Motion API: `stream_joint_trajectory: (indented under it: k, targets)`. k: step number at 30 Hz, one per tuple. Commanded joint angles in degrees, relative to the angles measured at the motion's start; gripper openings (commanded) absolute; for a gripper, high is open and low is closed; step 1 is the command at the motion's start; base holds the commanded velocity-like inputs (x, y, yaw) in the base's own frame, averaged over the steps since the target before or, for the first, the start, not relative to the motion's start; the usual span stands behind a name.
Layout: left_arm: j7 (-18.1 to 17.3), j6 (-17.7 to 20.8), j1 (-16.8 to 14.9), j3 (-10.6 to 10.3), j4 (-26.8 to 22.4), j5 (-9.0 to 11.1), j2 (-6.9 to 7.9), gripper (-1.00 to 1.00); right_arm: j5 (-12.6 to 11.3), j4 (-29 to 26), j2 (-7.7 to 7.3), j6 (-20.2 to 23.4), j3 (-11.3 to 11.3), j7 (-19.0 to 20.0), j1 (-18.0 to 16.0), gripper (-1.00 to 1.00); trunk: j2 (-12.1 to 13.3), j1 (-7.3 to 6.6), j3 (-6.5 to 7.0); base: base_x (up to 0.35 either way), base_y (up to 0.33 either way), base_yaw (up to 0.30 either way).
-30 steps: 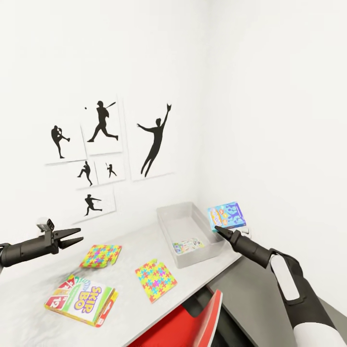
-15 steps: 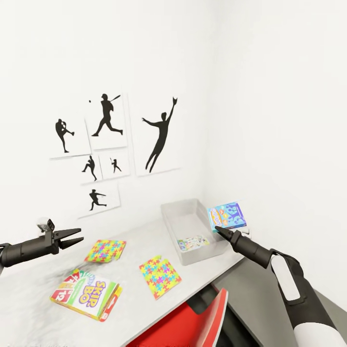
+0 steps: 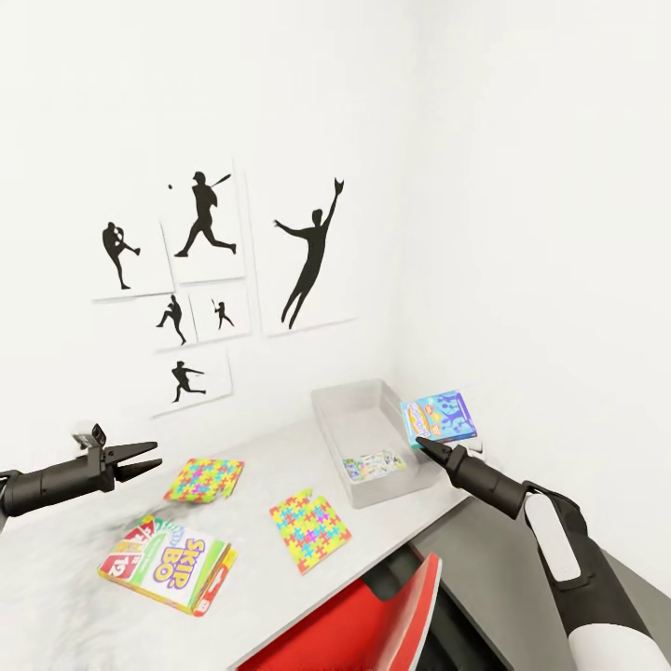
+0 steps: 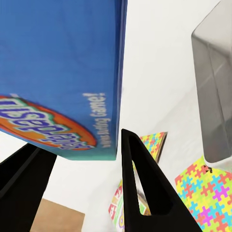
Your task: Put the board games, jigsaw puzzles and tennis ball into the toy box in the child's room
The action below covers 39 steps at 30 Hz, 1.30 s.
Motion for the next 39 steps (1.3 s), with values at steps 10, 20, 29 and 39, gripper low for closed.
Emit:
stream_joint_trajectory:
  k: [10,20,29,39]
  targets:
    - [-0.3,0.6,0.0,0.0,0.0,-0.1,0.01,1.0,-0.2,-0.2,0.04,0.3,-0.1,0.2,-0.1,-1.0,-0.1,0.02,-0.25,0.0,0.0,0.0]
    - [-0.3,0.5,0.0,0.0,0.0,-0.1,0.01,1.0,-0.1,-0.3,0.08,0.3,0.0,0.2,-0.1,-1.0,-0.1,0.02,-0.26,0.0,0.0,-0.001]
    - [-0.3,0.6,0.0,0.1,0.0,-0.1,0.01,1.0,-0.1,0.2,0.82,2.0,0.5,-0.9,-0.2,-1.0,-0.1,0.02,-0.42,0.0,0.0,-0.038]
    - [-0.3,0.6,-0.1,0.0,0.0,0.1,-0.01,1.0,-0.6,11.4,2.16,11.8,2.5,-16.1,-20.0,-1.0,-0.1,0.02,-0.43,0.0,0.0,-0.001]
